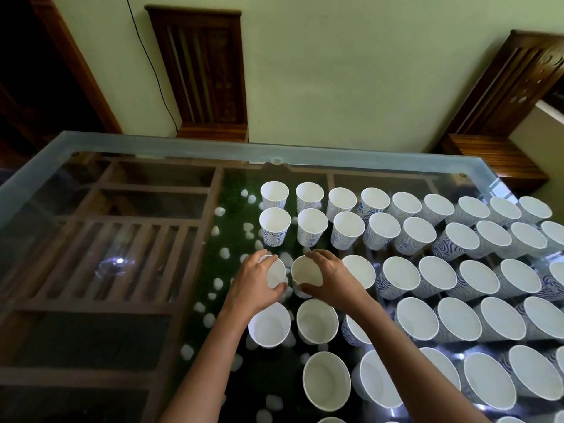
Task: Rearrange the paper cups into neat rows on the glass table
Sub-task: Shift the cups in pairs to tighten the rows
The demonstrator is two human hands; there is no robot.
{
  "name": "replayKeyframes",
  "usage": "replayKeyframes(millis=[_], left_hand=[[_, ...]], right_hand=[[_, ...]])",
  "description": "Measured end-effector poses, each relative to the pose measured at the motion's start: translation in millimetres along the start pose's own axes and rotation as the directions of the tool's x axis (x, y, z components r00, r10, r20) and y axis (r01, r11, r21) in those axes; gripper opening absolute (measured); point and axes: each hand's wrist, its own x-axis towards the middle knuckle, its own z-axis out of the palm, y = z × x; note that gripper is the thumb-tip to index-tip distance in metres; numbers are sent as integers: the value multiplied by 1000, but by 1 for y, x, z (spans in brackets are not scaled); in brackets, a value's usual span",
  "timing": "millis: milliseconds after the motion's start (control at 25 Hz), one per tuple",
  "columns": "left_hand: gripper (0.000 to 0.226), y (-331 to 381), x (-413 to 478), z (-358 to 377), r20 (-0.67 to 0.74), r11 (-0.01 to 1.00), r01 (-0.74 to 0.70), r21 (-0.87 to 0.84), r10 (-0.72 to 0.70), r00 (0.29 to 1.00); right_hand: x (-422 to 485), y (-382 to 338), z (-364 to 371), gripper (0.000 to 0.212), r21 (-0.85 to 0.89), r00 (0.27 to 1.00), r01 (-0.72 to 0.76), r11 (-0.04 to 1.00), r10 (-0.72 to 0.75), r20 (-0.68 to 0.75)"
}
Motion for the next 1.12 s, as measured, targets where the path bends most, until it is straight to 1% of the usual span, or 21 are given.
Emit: replayKeyframes(millis=[120,200,360,440,680,1120], left_hand=[[62,10,3,2,0,999,-41,-18,41,999],[62,22,6,7,20,997,-79,-18,80,997],[61,45,10,22,76,992,-117,-43,120,990],[61,51,12,27,89,991,-128,-41,131,987],[60,51,15,28,101,993,-113,-17,114,988],[58,52,14,28,60,996,-92,-4,92,994]], right_hand=[[-6,15,-17,63,13,997,-24,1000,25,-68],[-13,32,-32,59,-18,995,-59,998,57,-87],[-27,57,-46,70,-88,989,-148,985,145,-36],[-29,61,-44,73,-95,987,-163,982,162,-16],[-26,61,-34,67,-69,990,-138,988,135,-51],[-28,60,-32,69,-63,992,-117,991,115,-43]])
